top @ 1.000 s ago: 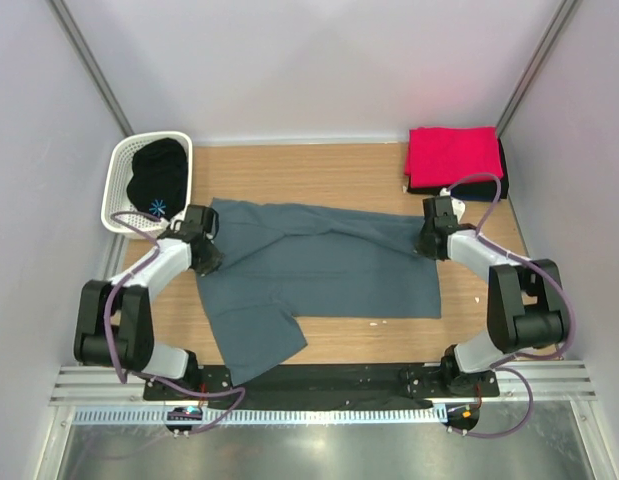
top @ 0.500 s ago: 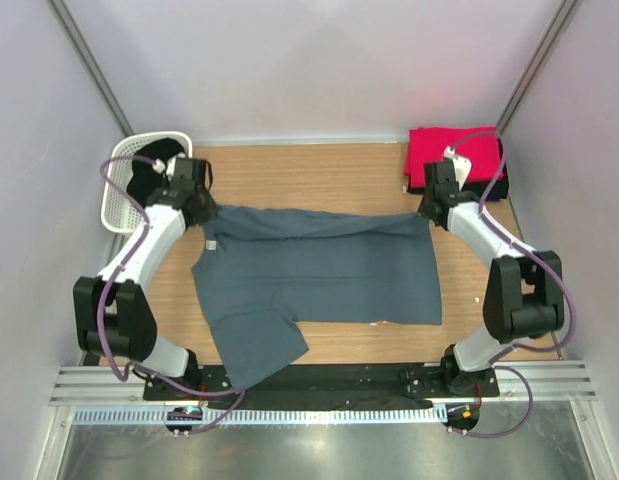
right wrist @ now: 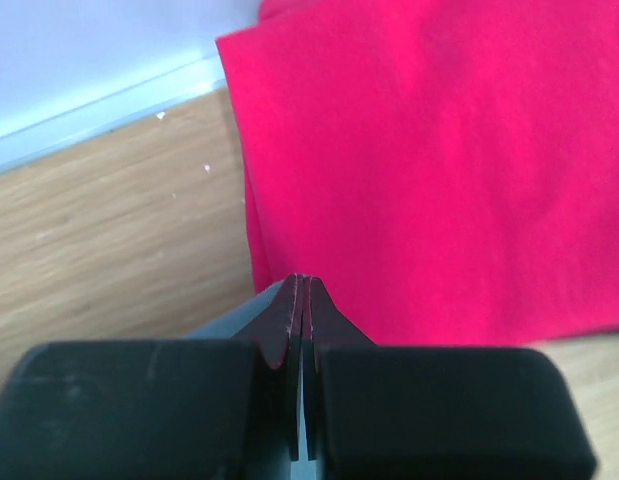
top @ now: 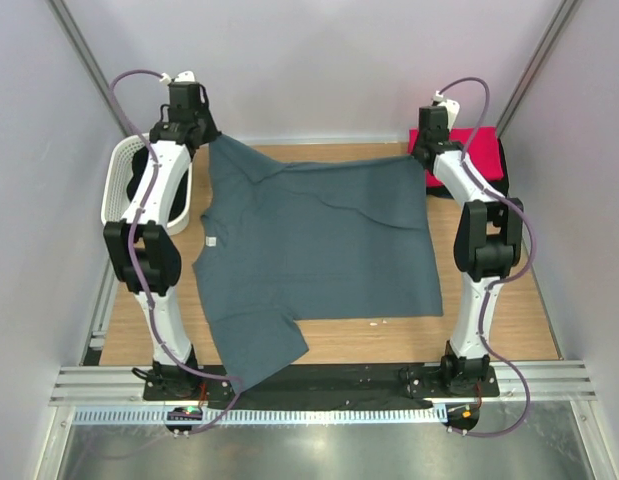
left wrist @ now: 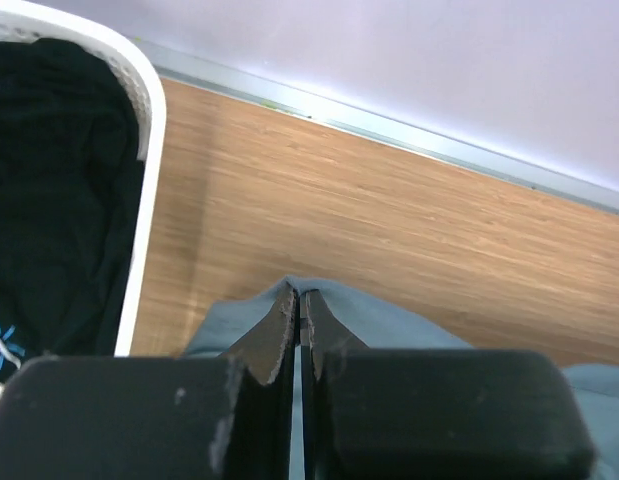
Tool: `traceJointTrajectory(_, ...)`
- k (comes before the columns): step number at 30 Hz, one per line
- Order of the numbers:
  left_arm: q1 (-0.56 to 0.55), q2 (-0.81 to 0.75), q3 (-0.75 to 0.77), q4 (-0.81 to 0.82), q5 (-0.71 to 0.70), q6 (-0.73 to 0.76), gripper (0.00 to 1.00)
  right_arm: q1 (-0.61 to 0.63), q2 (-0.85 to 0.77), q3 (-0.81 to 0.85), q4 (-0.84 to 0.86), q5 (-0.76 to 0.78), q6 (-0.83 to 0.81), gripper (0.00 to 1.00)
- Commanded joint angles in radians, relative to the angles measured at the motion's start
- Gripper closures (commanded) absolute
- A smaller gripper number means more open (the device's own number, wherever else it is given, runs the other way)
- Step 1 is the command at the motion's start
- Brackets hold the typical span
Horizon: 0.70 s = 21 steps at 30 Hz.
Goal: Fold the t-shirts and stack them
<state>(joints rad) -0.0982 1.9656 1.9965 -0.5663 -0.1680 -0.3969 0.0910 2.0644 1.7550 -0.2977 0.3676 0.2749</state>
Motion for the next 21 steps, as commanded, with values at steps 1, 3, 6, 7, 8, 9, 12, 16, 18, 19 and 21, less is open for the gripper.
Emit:
traceJointTrajectory(1,0.009,0.088,0.091,0.049,0.062,0.107,1.00,-0.029,0.072,0.101,0.075,-0.060,-0.063,0.99)
traceJointTrajectory(3,0.011,0.127,0.111,0.081,0.073,0.142,1.00,-0.040,0.147,0.162,0.086,-0.102,-0.056,0.99)
traceJointTrajectory(6,0.018,0.212,0.183,0.112,0.085,0.136,1.00,-0.059,0.239,0.259,0.074,-0.163,-0.036,0.99)
traceJointTrajectory(7,0.025,0.232,0.223,0.114,0.091,0.129,1.00,-0.062,0.253,0.276,0.069,-0.176,-0.029,0.99)
traceJointTrajectory(8,0.028,0.268,0.243,0.112,0.097,0.124,1.00,-0.063,0.261,0.297,0.072,-0.191,-0.031,0.99)
traceJointTrajectory(9,0.035,0.282,0.258,0.117,0.105,0.119,1.00,-0.063,0.269,0.302,0.074,-0.196,-0.034,0.99)
traceJointTrajectory(12,0.040,0.315,0.307,0.118,0.119,0.109,1.00,-0.066,0.264,0.301,0.104,-0.173,-0.063,0.99)
traceJointTrajectory(16,0.043,0.323,0.329,0.128,0.162,0.075,1.00,-0.073,0.257,0.310,0.112,-0.156,-0.077,0.99)
traceJointTrajectory(18,0.043,0.323,0.329,0.128,0.199,0.061,1.00,-0.071,0.252,0.310,0.105,-0.159,-0.077,0.99)
traceJointTrajectory(19,0.043,0.322,0.328,0.125,0.208,0.053,1.00,-0.073,0.252,0.310,0.104,-0.160,-0.075,0.99)
traceJointTrajectory(21,0.041,0.308,0.329,0.088,0.223,0.011,1.00,-0.073,0.244,0.314,0.086,-0.160,-0.069,0.99)
